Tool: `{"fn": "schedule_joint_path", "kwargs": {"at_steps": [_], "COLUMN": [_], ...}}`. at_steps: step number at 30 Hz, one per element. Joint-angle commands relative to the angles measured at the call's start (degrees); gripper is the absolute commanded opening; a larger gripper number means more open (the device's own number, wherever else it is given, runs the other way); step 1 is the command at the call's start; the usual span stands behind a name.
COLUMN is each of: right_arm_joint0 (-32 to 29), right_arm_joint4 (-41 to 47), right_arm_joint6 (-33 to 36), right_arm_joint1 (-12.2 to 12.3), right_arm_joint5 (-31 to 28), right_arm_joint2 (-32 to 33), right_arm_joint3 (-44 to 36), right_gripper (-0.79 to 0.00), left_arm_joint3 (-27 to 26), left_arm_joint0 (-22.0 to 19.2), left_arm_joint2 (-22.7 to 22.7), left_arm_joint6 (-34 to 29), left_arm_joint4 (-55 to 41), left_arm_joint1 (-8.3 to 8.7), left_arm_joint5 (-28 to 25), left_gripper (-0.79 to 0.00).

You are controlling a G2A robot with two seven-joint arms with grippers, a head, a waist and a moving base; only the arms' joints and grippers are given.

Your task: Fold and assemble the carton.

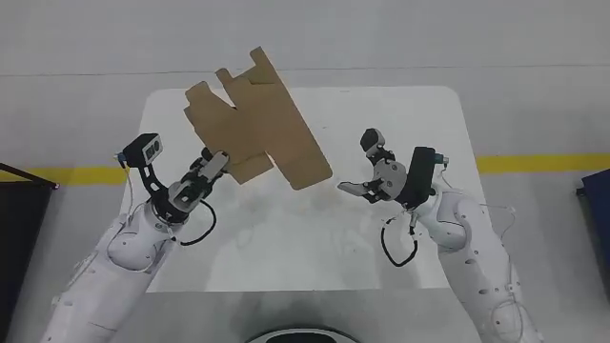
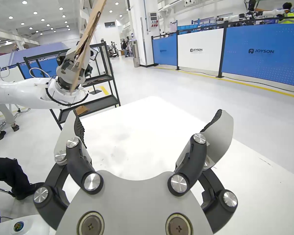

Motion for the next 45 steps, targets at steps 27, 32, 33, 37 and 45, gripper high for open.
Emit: {"fn": "schedule_joint_path", "kwargs": {"at_steps": [27,32,33,37,45], "right_arm_joint0": [1.09,4.05,4.53,6.37,7.99], "right_arm_joint4": [2.31,5.64,6.38,8.28,10.49], "right_arm_joint6": [1.17,4.92,5.56,8.88,14.27], "right_arm_joint1": [0.17,0.42,0.44,0.61,1.15], "right_arm_joint5": [-4.06,-4.57,-4.57,-4.57,-4.57], "right_arm_joint2": [-1.13,-2.86,-3.33,-5.08,-7.29], "right_arm_joint3": [-0.86,-0.14,-0.06,0.08,0.2], "right_gripper": [0.0,0.0,0.0,0.0,0.0], "left_arm_joint3": [-4.43,-4.33,-4.34,-4.22,-4.26], "left_arm_joint0": [1.3,0.71,0.65,0.36,-0.01], "left_arm_joint2": [-2.27,-1.78,-1.69,-1.56,-2.01], "left_arm_joint6": [-0.99,-3.97,-4.54,-6.29,-9.2], "left_arm_joint4": [29.17,27.74,27.35,25.32,23.85], "left_arm_joint1": [-0.68,-0.61,-0.58,-0.49,-0.2], "left_arm_joint5": [9.99,9.35,9.2,8.53,7.55], "left_gripper": [-0.785,-0.785,-0.785,-0.785,-0.785]}}
